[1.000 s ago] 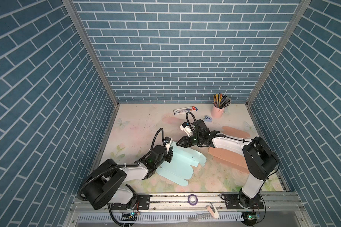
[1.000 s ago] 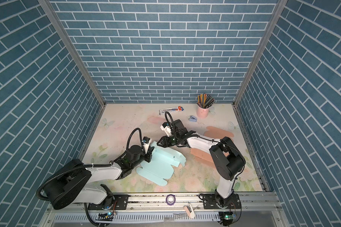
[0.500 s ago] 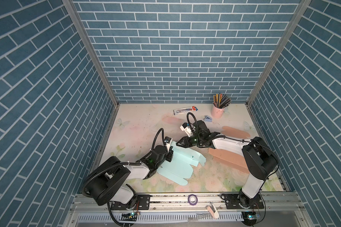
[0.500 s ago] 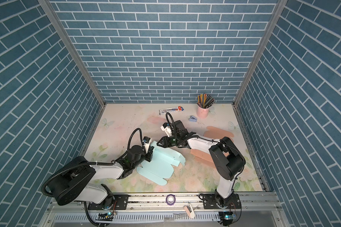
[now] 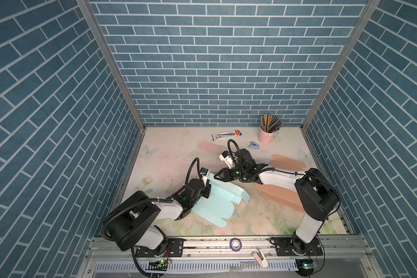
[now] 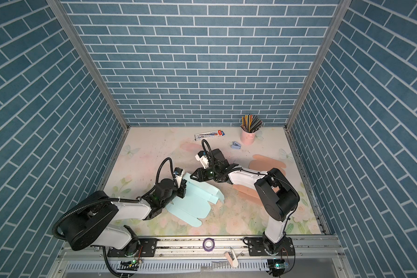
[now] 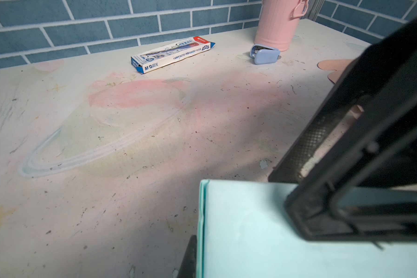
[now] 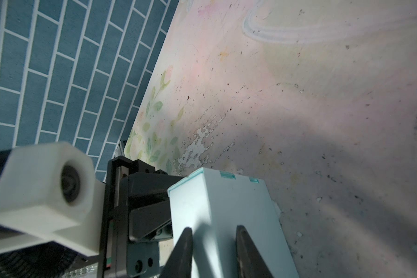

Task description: Fold the paper box

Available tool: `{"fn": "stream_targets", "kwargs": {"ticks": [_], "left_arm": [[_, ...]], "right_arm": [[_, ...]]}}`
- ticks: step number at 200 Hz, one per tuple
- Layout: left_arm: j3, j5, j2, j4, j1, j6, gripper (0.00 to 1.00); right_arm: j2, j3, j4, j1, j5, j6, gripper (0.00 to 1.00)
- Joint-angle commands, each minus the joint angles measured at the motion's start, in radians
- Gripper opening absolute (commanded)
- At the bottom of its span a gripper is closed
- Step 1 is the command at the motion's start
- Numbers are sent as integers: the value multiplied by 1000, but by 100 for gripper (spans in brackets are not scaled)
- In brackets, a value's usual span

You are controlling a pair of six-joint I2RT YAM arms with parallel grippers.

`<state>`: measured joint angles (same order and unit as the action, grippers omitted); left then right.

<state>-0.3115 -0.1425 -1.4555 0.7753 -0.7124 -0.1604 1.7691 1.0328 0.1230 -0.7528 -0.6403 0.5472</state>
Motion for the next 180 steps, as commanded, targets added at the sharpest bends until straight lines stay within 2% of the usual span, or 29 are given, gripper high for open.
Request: {"fn": "stream_targets", "kwargs": {"ticks": [1, 45, 95, 144, 167, 180], "left_arm": [[5, -28, -23, 39, -1, -16, 6], [18, -27, -47, 58, -1, -13, 17], [33, -33, -108, 117, -1, -19, 17], [41, -40, -148, 144, -1, -22, 8], [49, -43, -142, 144, -1, -24, 9], [56, -45, -127, 138, -1, -29, 13]], "right_arm": [[19, -16, -36, -33, -36, 31, 28], [25, -20, -39, -33, -23, 28, 28], [24, -16, -49, -33, -12, 22, 27], [23, -13, -62, -33, 5, 18, 27], [23, -10, -63, -33, 11, 19, 27], [21, -9, -63, -33, 12, 19, 26]]}}
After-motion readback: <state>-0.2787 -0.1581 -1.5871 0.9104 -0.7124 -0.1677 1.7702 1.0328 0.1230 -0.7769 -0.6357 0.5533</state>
